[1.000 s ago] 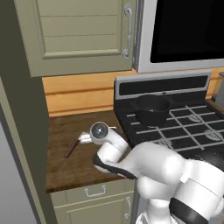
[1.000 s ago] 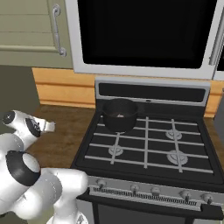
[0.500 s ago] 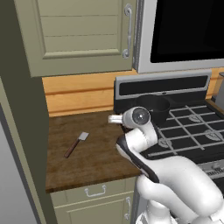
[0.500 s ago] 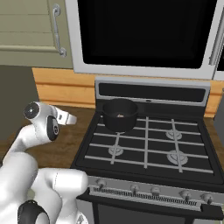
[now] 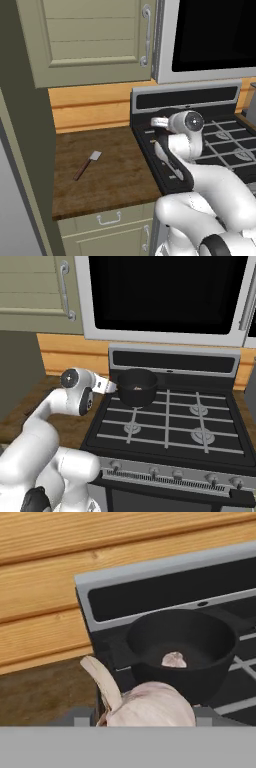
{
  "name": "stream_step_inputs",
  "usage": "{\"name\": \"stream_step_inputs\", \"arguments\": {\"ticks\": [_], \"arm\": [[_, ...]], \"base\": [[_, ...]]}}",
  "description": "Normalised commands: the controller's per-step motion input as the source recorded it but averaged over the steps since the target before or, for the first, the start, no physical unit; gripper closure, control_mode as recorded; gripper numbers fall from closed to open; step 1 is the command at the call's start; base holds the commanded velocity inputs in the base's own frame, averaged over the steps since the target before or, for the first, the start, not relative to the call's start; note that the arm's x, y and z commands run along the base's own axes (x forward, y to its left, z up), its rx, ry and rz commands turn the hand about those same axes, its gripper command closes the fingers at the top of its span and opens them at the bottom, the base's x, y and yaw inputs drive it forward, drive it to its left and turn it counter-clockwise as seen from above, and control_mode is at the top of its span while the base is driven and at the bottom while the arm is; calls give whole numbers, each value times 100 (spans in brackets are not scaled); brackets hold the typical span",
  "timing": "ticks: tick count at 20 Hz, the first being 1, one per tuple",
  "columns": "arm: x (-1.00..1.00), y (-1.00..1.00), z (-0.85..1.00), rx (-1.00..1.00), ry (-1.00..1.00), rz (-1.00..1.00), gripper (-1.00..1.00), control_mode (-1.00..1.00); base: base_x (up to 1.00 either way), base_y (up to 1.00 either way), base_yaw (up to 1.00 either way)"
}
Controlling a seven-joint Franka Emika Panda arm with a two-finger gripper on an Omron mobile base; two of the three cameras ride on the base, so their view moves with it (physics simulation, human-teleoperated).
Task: Put the garlic and garlic in the pot. Retrieve the spatula and lightly stir the vegetables in the pot.
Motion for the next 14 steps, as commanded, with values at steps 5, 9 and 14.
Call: {"name": "stream_step_inputs", "arguments": {"ticks": [5,9,14], "arm": [[44,-71,0,0,-3,-2,100,-100],[65,-54,0,0,0,-2,100,-100],[44,-24,-8,0,0,-2,100,-100]], "base": [[0,0,0],[0,0,0],[0,0,0]]}}
